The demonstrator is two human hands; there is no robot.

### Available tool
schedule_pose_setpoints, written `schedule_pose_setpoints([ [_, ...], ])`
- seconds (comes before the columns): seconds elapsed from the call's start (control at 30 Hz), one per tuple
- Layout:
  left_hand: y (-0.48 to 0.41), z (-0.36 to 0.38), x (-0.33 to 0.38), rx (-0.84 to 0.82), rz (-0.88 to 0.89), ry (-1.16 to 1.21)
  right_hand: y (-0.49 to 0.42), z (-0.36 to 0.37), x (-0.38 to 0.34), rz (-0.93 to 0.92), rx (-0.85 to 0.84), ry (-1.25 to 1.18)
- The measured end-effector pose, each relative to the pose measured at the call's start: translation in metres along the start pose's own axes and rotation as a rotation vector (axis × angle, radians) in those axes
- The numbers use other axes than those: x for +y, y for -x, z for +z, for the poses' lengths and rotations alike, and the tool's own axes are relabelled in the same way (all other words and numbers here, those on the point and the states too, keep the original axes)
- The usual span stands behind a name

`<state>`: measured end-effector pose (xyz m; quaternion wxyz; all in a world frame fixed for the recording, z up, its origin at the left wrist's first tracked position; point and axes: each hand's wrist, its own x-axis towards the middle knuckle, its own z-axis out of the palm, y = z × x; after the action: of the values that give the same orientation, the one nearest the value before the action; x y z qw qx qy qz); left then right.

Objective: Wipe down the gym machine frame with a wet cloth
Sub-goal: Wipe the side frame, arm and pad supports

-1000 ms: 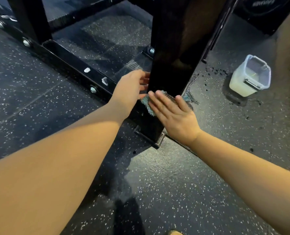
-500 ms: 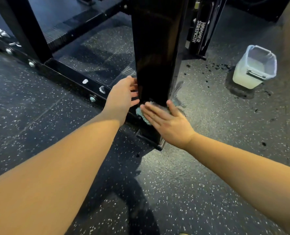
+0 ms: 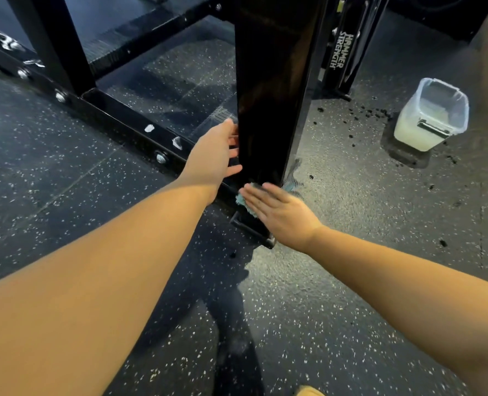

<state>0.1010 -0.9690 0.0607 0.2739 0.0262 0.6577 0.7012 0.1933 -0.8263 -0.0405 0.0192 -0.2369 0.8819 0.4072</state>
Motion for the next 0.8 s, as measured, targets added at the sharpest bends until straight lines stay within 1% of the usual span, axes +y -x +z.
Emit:
schedule_pose_setpoints([
  [0.03,0.0,0.0,0.0,-0.001,-0.007,-0.004,0.002,0.001,-0.006,-0.054,-0.088,-0.014],
  [0.07,0.0,-0.001,0.001,-0.005,-0.007,-0.013,0.002,0.003,-0.006,-0.081,-0.127,-0.017],
  [0.1,0.0,0.0,0.0,-0.01,-0.014,-0.019,0.003,0.004,-0.002,-0.075,-0.091,-0.022],
  [0.13,-0.001,-0.001,0.001,-0.01,-0.015,-0.019,0.001,0.004,0.005,-0.029,-0.01,-0.016],
  [0.2,-0.002,-0.002,0.002,-0.014,-0.015,-0.013,0.0,-0.001,0.023,0.152,0.27,-0.069],
  [0.23,-0.002,-0.002,0.002,-0.017,-0.013,-0.009,0.0,-0.004,0.031,0.243,0.375,-0.079],
  [0.27,-0.002,-0.002,0.003,-0.015,-0.011,-0.01,0.001,-0.005,0.038,0.312,0.437,-0.051],
  [0.33,-0.002,-0.001,0.004,-0.003,-0.01,-0.023,0.001,-0.005,0.043,0.356,0.521,0.006],
  [0.4,-0.002,-0.001,0.005,0.008,-0.025,-0.018,-0.002,0.0,0.037,0.364,0.537,0.03],
  [0.53,-0.001,-0.001,0.004,-0.027,-0.05,-0.002,-0.002,0.016,0.017,0.337,0.474,0.018],
  [0.6,0.0,-0.003,0.006,-0.036,-0.051,-0.03,-0.005,0.015,0.021,0.37,0.512,-0.001],
  [0.63,0.001,-0.005,0.006,-0.037,-0.062,-0.048,-0.007,0.012,0.023,0.436,0.564,-0.045],
  [0.7,-0.002,-0.007,0.012,-0.04,-0.059,-0.073,-0.02,-0.002,0.034,0.623,0.727,-0.17],
  [0.73,-0.002,-0.007,0.015,-0.028,-0.061,-0.078,-0.028,-0.009,0.037,0.718,0.813,-0.29],
  [0.8,0.0,-0.005,0.021,0.016,-0.043,-0.084,-0.042,-0.021,0.034,0.83,0.972,-0.586],
])
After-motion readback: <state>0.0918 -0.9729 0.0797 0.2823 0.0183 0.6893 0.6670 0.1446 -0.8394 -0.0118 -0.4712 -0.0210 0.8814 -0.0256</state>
